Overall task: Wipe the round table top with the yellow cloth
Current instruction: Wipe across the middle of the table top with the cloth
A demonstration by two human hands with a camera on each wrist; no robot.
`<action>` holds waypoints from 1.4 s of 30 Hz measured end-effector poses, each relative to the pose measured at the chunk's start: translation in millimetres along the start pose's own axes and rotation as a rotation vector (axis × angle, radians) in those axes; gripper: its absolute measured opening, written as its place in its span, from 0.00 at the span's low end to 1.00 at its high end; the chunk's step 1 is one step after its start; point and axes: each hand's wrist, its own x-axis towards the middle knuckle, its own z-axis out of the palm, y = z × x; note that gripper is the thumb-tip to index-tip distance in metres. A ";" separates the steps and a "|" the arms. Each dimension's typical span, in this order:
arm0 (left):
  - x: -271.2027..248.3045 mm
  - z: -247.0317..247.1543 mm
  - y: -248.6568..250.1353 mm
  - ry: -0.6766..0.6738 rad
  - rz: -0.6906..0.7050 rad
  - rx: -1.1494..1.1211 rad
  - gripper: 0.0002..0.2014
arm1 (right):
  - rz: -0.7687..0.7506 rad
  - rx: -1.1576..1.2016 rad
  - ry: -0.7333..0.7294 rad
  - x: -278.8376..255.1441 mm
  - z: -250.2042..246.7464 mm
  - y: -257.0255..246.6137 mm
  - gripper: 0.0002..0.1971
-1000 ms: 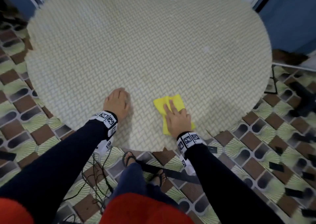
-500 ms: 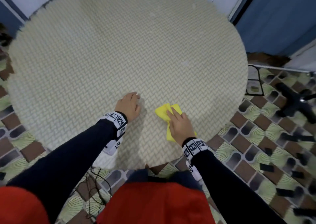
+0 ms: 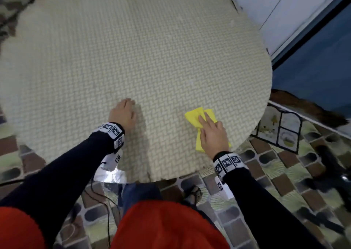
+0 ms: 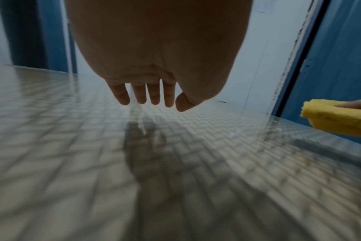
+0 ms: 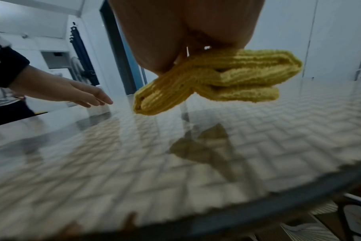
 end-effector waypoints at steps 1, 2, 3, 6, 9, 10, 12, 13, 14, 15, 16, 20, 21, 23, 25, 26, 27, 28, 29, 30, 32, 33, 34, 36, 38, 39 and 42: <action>-7.1 5.5 6.1 0.009 -0.033 -0.007 0.24 | -0.035 -0.002 0.013 -1.7 -1.2 10.5 0.25; -13.6 10.6 10.4 0.024 -0.058 -0.020 0.24 | -0.064 -0.006 0.025 -2.5 -0.7 19.9 0.25; -20.6 15.7 14.1 0.050 -0.080 -0.044 0.24 | -0.085 -0.007 0.035 -2.3 -0.3 28.7 0.25; -42.1 30.8 19.3 0.139 -0.148 -0.105 0.24 | -0.139 0.007 0.074 5.7 0.9 47.9 0.25; -58.9 44.5 24.5 0.215 -0.217 -0.155 0.24 | -0.213 0.004 0.052 22.2 3.7 54.9 0.25; -62.1 47.2 27.4 0.239 -0.241 -0.166 0.23 | -0.235 0.005 0.044 29.4 4.7 53.8 0.25; -64.6 49.5 32.9 0.282 -0.291 -0.188 0.22 | -0.281 0.014 0.025 44.0 5.0 47.4 0.25; -64.2 49.5 36.5 0.306 -0.321 -0.208 0.22 | -0.314 0.013 0.012 51.5 4.4 44.0 0.25; -62.6 48.6 41.0 0.333 -0.349 -0.227 0.23 | -0.349 0.011 0.002 58.7 3.5 40.8 0.25; -60.6 47.2 45.5 0.357 -0.378 -0.246 0.23 | -0.381 0.013 -0.013 66.7 2.0 37.5 0.25; -58.9 45.8 50.8 0.374 -0.405 -0.261 0.23 | -0.412 0.013 -0.029 74.2 0.6 35.3 0.24; -51.6 37.9 71.2 0.404 -0.459 -0.264 0.21 | -0.485 -0.027 -0.084 96.1 -6.3 35.1 0.25; -50.4 36.9 74.6 0.404 -0.474 -0.264 0.21 | -0.499 -0.036 -0.096 99.5 -8.4 36.3 0.25; -48.1 38.1 80.3 0.410 -0.506 -0.270 0.21 | -0.525 -0.053 -0.117 104.8 -11.0 40.4 0.26; -47.4 42.5 85.7 0.448 -0.539 -0.289 0.20 | -0.564 -0.067 -0.109 108.6 -10.9 46.1 0.26; -47.4 45.2 88.2 0.473 -0.555 -0.301 0.20 | -0.591 -0.077 -0.098 110.7 -10.4 49.3 0.27; -47.7 47.9 90.8 0.498 -0.572 -0.310 0.20 | -0.613 -0.085 -0.093 112.1 -10.3 52.7 0.27; -47.3 50.1 92.1 0.520 -0.589 -0.313 0.19 | -0.636 -0.088 -0.087 113.7 -9.8 55.7 0.27; -47.2 52.5 93.0 0.534 -0.607 -0.315 0.19 | -0.662 -0.087 -0.083 114.5 -9.0 59.4 0.27; -47.6 55.4 94.3 0.544 -0.625 -0.319 0.19 | -0.691 -0.082 -0.075 114.7 -8.2 64.1 0.26; -46.5 61.1 96.0 0.567 -0.643 -0.311 0.19 | -0.737 -0.088 -0.051 115.3 -6.2 73.4 0.24; -46.7 64.4 97.3 0.577 -0.650 -0.308 0.19 | -0.749 -0.096 -0.048 114.4 -4.7 78.1 0.24; -47.2 67.6 98.1 0.588 -0.660 -0.310 0.19 | -0.756 -0.102 -0.057 113.2 -2.1 83.3 0.25; -48.6 73.2 97.3 0.603 -0.678 -0.306 0.19 | -0.756 -0.122 -0.074 108.7 5.1 95.2 0.25; -52.7 78.2 95.0 0.601 -0.698 -0.290 0.18 | -0.760 -0.140 -0.108 102.0 11.7 109.1 0.25; -54.7 80.7 92.7 0.602 -0.708 -0.283 0.18 | -0.753 -0.140 -0.126 99.3 13.1 115.5 0.26; -62.3 86.4 86.8 0.603 -0.739 -0.271 0.18 | -0.616 -0.094 -0.149 96.1 12.6 128.6 0.26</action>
